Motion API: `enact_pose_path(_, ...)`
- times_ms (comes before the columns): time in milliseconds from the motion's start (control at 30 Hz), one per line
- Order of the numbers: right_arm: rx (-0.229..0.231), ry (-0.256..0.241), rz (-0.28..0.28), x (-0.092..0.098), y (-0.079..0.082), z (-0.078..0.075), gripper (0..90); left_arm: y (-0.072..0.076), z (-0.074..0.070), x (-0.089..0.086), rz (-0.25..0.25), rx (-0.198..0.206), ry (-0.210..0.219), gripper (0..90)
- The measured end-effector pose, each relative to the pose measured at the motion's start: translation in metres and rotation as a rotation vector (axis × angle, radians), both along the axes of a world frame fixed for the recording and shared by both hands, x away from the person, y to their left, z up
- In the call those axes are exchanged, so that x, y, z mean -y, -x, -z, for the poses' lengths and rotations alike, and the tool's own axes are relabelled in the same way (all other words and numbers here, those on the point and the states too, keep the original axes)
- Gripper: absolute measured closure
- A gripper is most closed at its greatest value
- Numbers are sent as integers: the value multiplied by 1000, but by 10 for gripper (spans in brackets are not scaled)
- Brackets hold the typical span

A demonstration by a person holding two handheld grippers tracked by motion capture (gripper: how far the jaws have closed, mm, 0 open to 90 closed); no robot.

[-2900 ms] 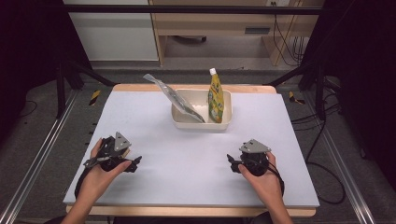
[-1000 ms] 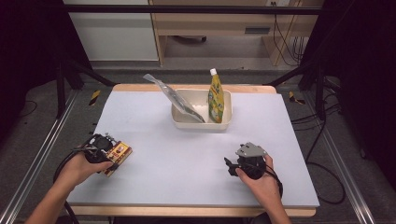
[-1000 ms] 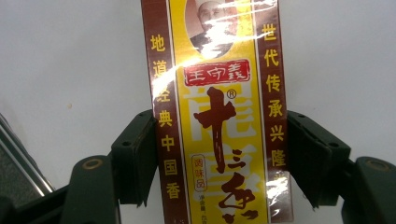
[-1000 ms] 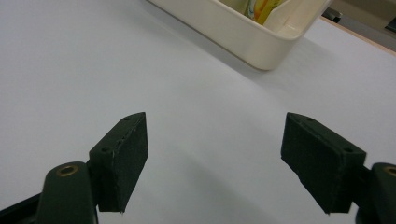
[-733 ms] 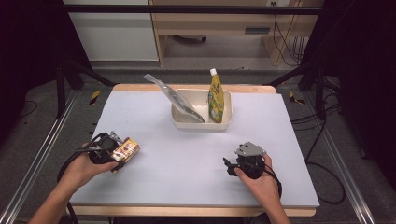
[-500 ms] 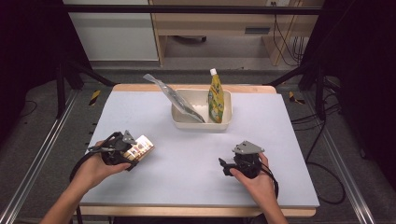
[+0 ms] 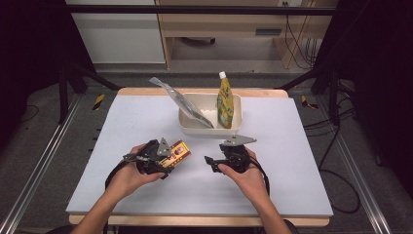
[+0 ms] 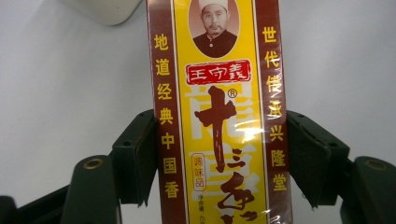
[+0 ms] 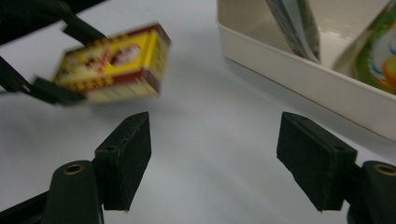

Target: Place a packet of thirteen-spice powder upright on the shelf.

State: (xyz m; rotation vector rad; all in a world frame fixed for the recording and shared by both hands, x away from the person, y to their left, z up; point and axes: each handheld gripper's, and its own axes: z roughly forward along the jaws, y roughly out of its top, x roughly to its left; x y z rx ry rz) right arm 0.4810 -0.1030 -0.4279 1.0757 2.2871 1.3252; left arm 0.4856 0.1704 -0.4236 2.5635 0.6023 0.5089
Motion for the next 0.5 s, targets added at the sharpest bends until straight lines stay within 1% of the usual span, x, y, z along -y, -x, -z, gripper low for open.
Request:
enact_pose_path(67, -13, -40, -9, -5, -1, 1, 278, 1, 5, 4, 19, 8, -26, 316)
enact_pose_path(100, -16, -59, -19, -7, -1, 2, 288, 1, 6, 5, 18, 16, -31, 316)
enact_pose_path(167, -35, -88, -36, -10, -1, 3, 301, 3, 7, 7, 26, 16, -25, 316)
enact_pose_path(233, -53, -110, -45, -14, -1, 5, 311, 5, 7, 9, 35, 27, -16, 316)
enact_pose_path(367, -58, -104, -62, -18, -2, 7, 318, 10, 6, 14, 53, 55, 3, 316)
enact_pose_path(400, -63, -108, -64, -19, -2, 8, 321, 12, 6, 16, 57, 67, 6, 316)
enact_pose_path(500, -72, -107, -75, -20, -2, 9, 321, 15, 7, 21, 74, 86, 5, 316)
